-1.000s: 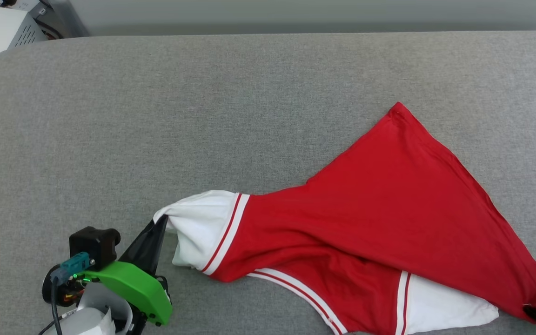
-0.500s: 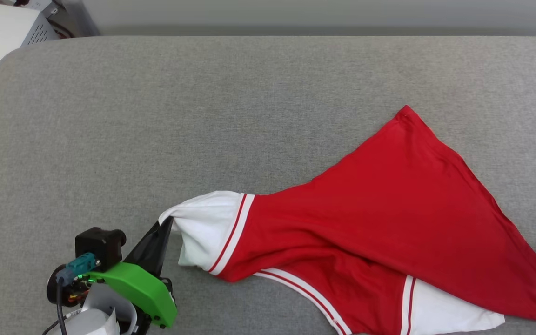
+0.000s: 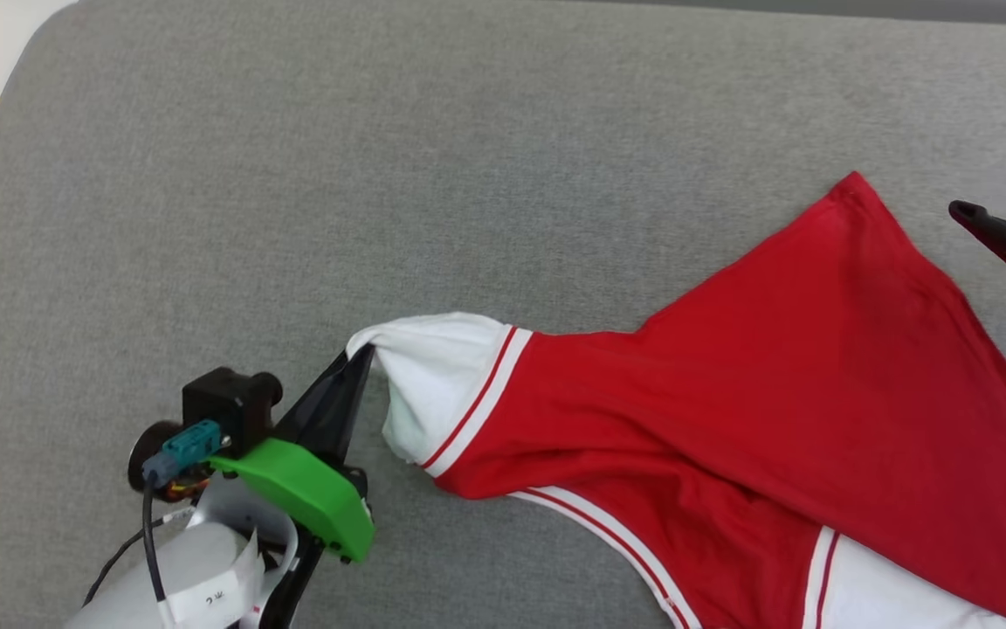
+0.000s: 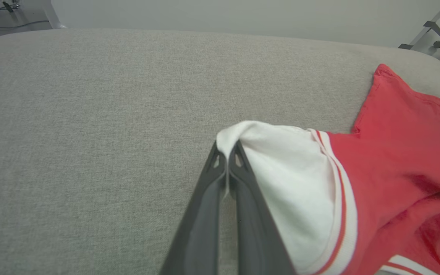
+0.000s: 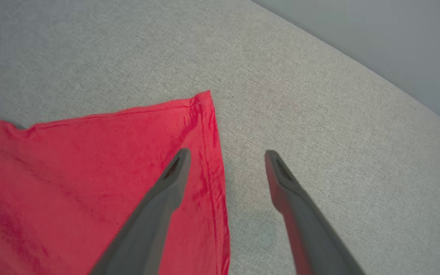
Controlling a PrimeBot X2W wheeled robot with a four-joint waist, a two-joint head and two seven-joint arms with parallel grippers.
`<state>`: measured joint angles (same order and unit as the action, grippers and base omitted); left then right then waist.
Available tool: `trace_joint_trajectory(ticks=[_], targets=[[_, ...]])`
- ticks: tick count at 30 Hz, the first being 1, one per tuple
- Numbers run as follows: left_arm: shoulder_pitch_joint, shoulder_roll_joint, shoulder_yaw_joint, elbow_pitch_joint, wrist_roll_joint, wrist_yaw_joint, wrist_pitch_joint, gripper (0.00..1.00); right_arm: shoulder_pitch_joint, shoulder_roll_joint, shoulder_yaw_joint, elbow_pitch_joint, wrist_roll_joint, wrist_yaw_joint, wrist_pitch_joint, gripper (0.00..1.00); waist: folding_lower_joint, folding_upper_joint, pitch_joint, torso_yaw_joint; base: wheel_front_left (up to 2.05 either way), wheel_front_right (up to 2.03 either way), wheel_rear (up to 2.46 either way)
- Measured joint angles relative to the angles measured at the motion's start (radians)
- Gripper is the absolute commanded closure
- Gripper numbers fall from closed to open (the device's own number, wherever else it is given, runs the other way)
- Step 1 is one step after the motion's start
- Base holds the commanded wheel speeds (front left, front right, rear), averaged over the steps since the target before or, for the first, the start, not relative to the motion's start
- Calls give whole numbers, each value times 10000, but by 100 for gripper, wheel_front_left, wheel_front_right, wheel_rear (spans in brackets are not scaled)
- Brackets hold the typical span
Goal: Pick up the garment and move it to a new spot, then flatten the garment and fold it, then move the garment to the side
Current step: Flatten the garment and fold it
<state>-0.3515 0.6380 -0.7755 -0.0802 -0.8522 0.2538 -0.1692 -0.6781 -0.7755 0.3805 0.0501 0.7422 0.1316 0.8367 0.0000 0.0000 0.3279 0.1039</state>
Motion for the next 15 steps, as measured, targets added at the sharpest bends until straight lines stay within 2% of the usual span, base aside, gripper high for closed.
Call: trace_joint_trajectory(ticks=[6, 10, 11, 15], targets=[[-543, -359, -146, 0, 173, -159, 25, 100, -1795, 589, 1246, 1944, -489, 0, 652, 0, 0, 0, 597, 424, 0, 0, 0], [-783, -497, -163, 75, 192, -259, -50, 100, -2258, 947, 1812, 3183, -639, 0, 564, 0, 0, 0, 1001, 661, 0, 0, 0], [-924, -577, -165, 211, 242, -349, -75, 100, -2313, 1141, 2209, 3925, -644, 0, 184, 0, 0, 0, 1278, 836, 0, 0, 0], [-974, -708, -228, 447, 244, -449, -151, 100, -2493, 930, 2897, 4265, -485, -12, -59, 0, 0, 0, 1482, 1061, 0, 0, 0]])
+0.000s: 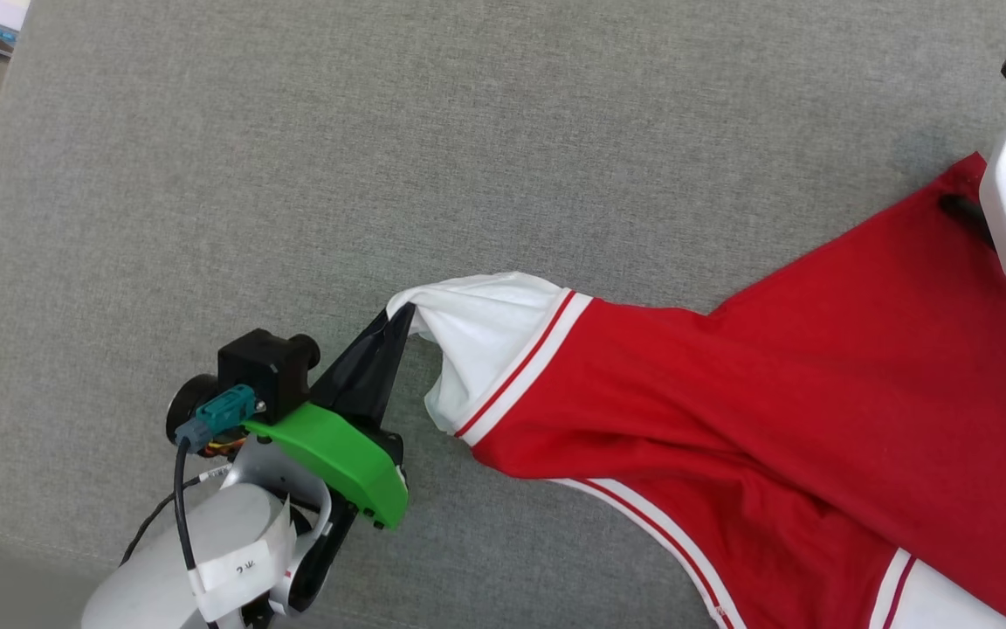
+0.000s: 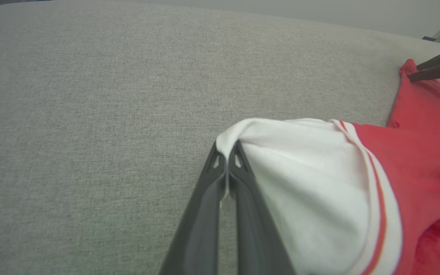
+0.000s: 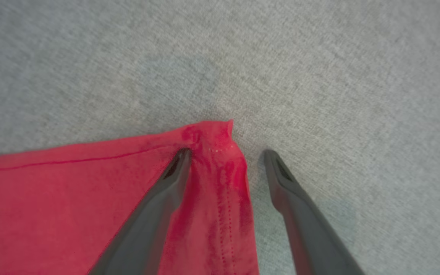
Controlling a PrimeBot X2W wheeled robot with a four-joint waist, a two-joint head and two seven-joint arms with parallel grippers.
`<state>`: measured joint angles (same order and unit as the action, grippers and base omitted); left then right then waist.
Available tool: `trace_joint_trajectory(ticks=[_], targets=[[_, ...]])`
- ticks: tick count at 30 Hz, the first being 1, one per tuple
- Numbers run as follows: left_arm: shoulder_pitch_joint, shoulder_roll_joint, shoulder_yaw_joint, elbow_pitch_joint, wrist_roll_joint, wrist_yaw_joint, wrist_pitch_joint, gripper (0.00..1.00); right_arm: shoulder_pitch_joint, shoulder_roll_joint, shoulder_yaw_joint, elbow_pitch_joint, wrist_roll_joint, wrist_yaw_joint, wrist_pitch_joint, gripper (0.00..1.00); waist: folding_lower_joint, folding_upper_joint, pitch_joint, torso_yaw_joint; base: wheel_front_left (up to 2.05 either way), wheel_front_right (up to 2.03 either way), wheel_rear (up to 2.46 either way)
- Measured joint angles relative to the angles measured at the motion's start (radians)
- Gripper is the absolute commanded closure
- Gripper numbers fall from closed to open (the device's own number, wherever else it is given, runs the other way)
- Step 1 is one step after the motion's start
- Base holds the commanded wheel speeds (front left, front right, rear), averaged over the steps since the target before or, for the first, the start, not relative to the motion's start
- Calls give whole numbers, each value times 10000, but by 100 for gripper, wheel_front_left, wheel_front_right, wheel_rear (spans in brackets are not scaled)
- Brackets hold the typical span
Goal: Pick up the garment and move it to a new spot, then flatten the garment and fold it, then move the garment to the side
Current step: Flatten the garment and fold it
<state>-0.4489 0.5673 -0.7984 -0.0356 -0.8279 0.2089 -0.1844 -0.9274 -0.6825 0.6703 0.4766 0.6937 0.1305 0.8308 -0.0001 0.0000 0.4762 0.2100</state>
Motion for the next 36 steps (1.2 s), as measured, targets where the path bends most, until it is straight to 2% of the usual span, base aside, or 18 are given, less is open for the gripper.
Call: trace_joint_trajectory(ticks=[1, 2, 8, 9, 11, 17, 22, 28, 32, 36], targets=[[0, -25, -21, 73, 0, -33, -10, 100, -50, -54, 188, -12, 58, -4, -79, 1, 0, 0, 6, 30, 0, 0, 0], [-1, -27, -65, 165, 0, -92, -8, 100, -81, -104, 309, -6, 98, -2, -334, 100, 0, 0, -13, 38, 0, 0, 0], [-19, -46, -136, 593, -2, -259, 2, 100, -125, -8, 782, 219, 895, -4, -2412, 100, 2, 0, -387, -19, 0, 0, 0], [-44, 96, -61, 629, -4, -291, 4, 100, -127, -2, 917, 217, 1147, 8, -3484, 100, 2, 0, -741, -119, 0, 0, 0], [-130, 280, 42, 581, -10, -303, 38, 100, -131, -79, 936, 52, 1304, 8, -4286, 100, 2, 0, -1055, -218, 0, 0, 0], [-1188, 842, 531, 165, 31, -301, 378, 100, -206, -545, 748, -650, 1565, 8, -5795, 100, 1, 0, -1901, -537, 0, 0, 0], [-2318, 1404, 945, -288, 368, -297, 957, 100, -515, -665, 368, -1206, 1565, 8, -6437, 100, 1, 0, -2285, -945, 0, 0, 0], [-4701, 1801, 1248, -407, 846, -809, 1921, 100, -1501, -558, -408, -1603, 1158, 8, -6627, 100, 1, 0, -2118, -1429, 0, 0, 0], [-6602, 1776, 1350, -330, 1170, -1244, 2640, 100, -2647, -111, -1009, -1521, 589, 8, -6600, 100, 2, 0, -1685, -1596, 0, 0, 0], [-8687, 1369, 1524, 253, 1248, -1768, 3231, 100, -4086, 357, -1511, -1177, -102, 10, -6497, 100, 2, 0, -1072, -1672, 0, 0, 0]])
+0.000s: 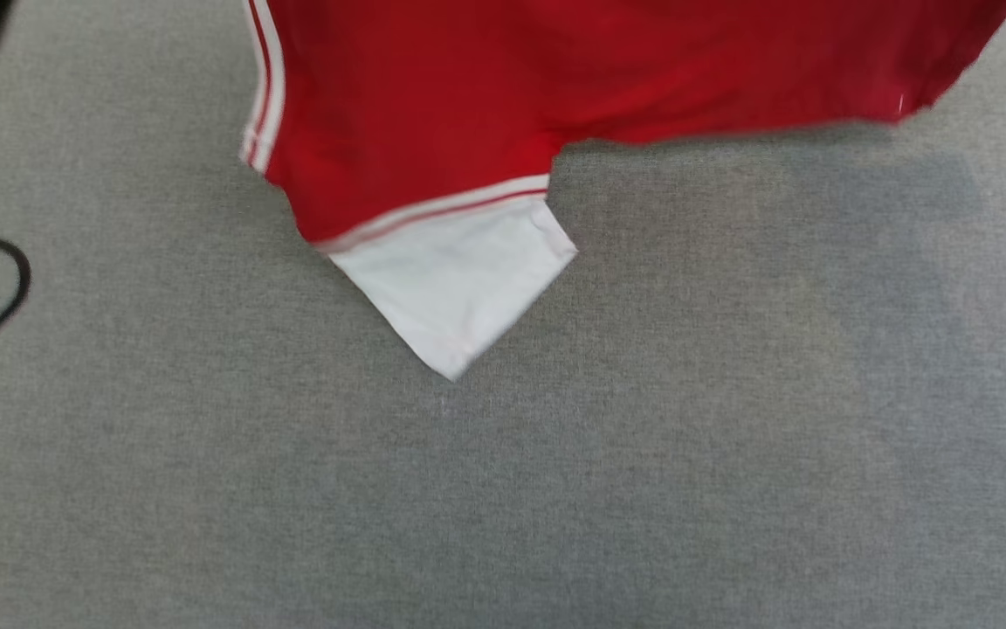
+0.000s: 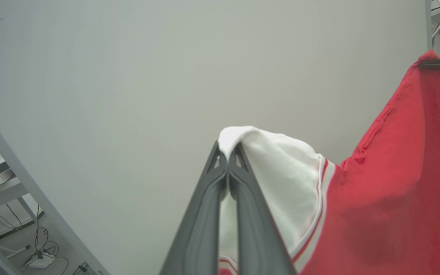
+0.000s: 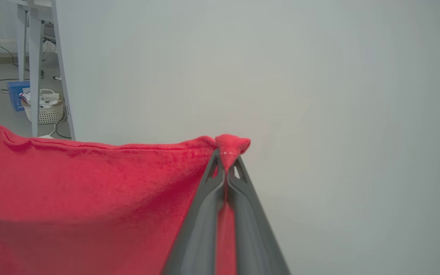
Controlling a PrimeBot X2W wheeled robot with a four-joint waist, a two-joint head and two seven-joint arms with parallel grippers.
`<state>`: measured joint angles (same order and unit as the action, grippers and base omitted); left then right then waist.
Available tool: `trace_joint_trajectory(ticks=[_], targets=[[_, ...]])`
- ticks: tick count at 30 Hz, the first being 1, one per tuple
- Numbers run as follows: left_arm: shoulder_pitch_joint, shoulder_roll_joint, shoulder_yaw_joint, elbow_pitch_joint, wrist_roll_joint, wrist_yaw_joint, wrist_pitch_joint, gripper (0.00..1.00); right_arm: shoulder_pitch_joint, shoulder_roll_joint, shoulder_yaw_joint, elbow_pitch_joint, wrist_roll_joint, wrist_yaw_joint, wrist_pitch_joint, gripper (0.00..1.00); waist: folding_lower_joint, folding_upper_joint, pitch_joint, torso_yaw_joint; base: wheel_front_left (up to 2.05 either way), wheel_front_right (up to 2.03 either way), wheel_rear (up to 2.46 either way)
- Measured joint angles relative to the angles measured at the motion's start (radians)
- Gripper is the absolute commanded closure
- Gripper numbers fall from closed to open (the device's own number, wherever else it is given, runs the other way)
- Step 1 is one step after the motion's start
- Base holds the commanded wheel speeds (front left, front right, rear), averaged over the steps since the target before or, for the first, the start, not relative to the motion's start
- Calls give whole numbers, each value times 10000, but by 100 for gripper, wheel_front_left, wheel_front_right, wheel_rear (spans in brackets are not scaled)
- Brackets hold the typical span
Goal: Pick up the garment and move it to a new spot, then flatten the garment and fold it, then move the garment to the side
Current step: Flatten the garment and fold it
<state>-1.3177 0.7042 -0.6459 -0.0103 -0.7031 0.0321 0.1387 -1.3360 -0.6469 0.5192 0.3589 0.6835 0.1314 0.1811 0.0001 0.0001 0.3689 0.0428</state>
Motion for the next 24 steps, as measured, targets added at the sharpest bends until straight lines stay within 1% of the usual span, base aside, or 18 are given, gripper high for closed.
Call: trace_joint_trajectory(ticks=[5, 8, 10, 12, 16, 18, 20, 24], targets=[[-2760, -242, 33, 1057, 826, -594, 493, 100, -2166, 685, -600, 865, -941, 0, -113, 100, 0, 0, 822, -76, 0, 0, 0], [-4142, -604, 153, 1712, 909, -869, 612, 100, -3327, 1022, -821, 1492, -1488, -2, -359, 100, 0, 0, 1284, -126, 0, 0, 0], [-4941, -855, 146, 2272, 986, -1028, 662, 100, -4002, 1116, -840, 1896, -1774, -2, -508, 100, 0, 0, 1596, -148, 0, 0, 0], [-5450, -970, 94, 2778, 1127, -1104, 658, 100, -4509, 1202, -832, 2259, -1927, -2, -662, 100, 0, 0, 1850, -154, 0, 0, 0], [-5813, -1189, 79, 3720, 1131, -1202, 397, 100, -5260, 1446, -612, 3066, -2151, 0, -1062, 100, 0, 0, 2302, -143, 0, 0, 0], [-5761, -1262, -15, 4121, 1112, -1266, 230, 100, -5327, 1563, -453, 3430, -2144, 0, -1285, 100, 1, -1, 2465, -135, 0, 0, 0], [-5582, -1329, -54, 4405, 1035, -1308, -35, 100, -5234, 1647, -159, 3699, -2094, 0, -1471, 100, 0, 0, 2576, -131, 0, 0, 0], [-4684, -1338, -259, 4857, 951, -1340, -485, 100, -4485, 1697, 418, 4015, -1653, 0, -1927, 100, 1, 0, 2562, -146, 0, 0, 0]])
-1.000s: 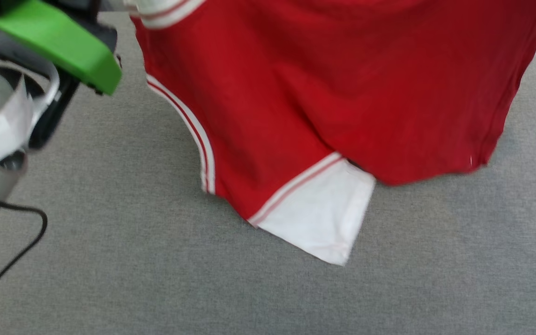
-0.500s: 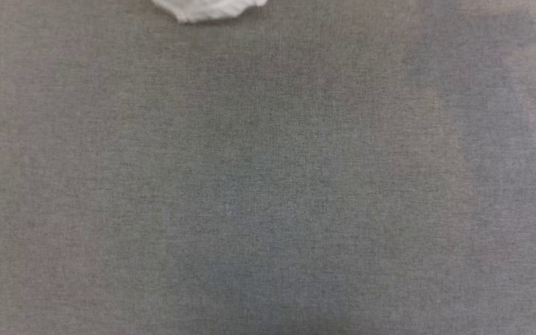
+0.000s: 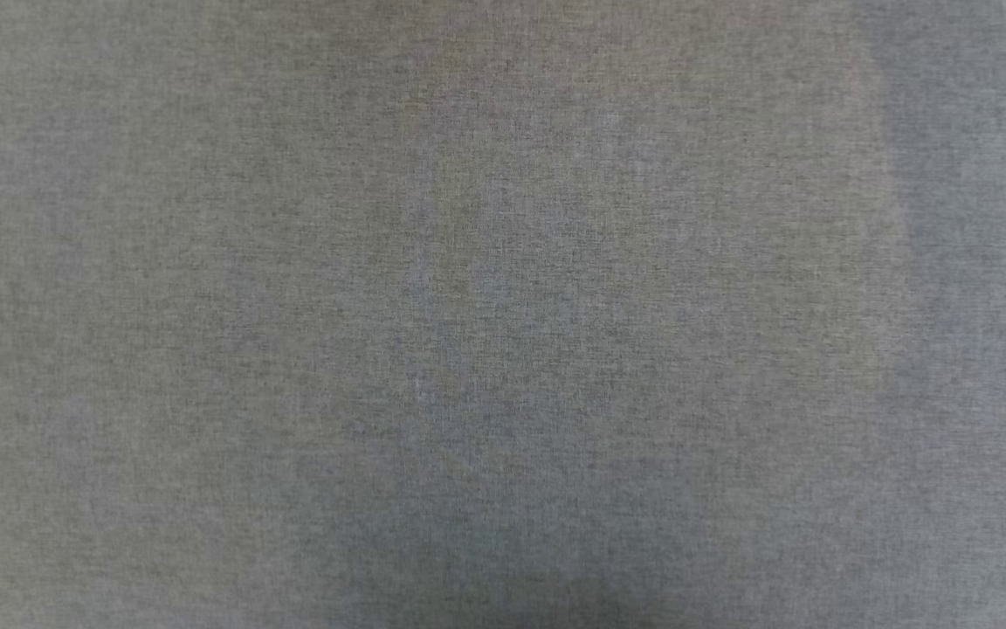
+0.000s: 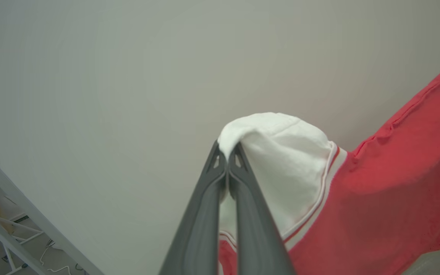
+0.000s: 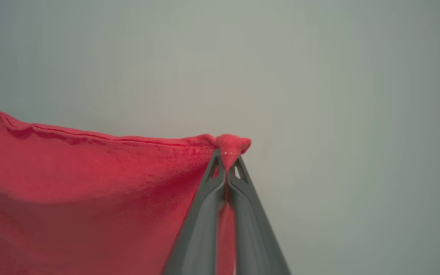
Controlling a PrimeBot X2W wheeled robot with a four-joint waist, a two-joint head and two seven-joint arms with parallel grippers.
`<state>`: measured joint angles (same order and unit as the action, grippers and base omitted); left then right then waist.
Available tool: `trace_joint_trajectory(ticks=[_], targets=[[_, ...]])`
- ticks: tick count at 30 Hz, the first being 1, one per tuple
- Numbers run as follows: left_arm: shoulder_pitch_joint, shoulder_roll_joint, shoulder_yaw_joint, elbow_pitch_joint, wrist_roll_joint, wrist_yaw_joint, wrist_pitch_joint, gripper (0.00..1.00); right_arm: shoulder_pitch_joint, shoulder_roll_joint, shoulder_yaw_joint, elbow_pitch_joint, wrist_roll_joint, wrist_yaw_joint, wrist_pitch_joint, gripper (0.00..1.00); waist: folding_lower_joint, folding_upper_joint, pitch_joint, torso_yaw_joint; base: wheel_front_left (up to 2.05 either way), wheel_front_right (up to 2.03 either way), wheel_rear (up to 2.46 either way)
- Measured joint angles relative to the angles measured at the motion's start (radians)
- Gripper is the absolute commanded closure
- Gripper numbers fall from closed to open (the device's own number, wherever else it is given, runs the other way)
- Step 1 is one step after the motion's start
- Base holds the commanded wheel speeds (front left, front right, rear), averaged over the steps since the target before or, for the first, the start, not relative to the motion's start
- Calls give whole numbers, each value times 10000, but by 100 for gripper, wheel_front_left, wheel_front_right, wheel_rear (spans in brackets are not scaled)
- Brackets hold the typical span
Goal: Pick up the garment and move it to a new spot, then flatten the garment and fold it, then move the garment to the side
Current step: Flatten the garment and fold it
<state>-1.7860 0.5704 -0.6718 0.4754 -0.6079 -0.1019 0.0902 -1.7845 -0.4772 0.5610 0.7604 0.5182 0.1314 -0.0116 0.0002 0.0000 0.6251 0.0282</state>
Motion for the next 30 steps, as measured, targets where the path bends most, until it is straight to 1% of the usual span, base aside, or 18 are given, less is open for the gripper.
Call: trace_joint_trajectory(ticks=[7, 10, 14, 20, 22, 23, 26, 28, 30], targets=[[2243, 140, -405, 109, -280, -65, -696, 100, 2021, 33, 1229, 140, 897, 0, -892, 100, -1, 0, -540, -37, 0, 0, 0], [3622, 343, -564, -113, -539, 130, -888, 100, 3015, 10, 1891, 71, 1285, 0, -1145, 100, -1, 0, -913, -47, 0, 0, 0], [5707, 759, -731, -842, -784, 740, -1127, 100, 4426, -272, 2702, -247, 1843, 0, -1423, 100, -2, 0, -1496, -53, 0, 0, 0], [9256, 1423, -1049, -2439, -1358, 1944, -1377, 100, 6801, -943, 3568, -871, 2686, 0, -1722, 100, -3, 0, -2470, -29, 0, 0, 0], [10557, 1586, -1202, -3154, -1551, 2481, -1396, 100, 7701, -1149, 3831, -1112, 2882, 0, -1793, 100, -2, 0, -2846, -12, 0, 0, 0], [11116, 1676, -1313, -3492, -1647, 2775, -1409, 100, 8119, -1248, 3935, -1229, 2991, 0, -1822, 100, -3, 0, -3033, -3, 0, 0, 0], [12622, 1925, -1540, -4322, -1946, 3423, -1386, 100, 9281, -1567, 4213, -1605, 3235, 0, -1866, 100, -3, 0, -3561, 21, 0, 0, 0], [13509, 2031, -1678, -4777, -2102, 3791, -1394, 100, 10030, -1793, 4215, -1837, 3452, 0, -1866, 100, -3, 0, -3896, 40, 0, 0, 0], [14345, 2111, -1839, -5083, -2380, 4059, -1425, 100, 10806, -2096, 4199, -2107, 3691, 0, -1864, 100, -3, 0, -4251, 63, 0, 0, 0]])
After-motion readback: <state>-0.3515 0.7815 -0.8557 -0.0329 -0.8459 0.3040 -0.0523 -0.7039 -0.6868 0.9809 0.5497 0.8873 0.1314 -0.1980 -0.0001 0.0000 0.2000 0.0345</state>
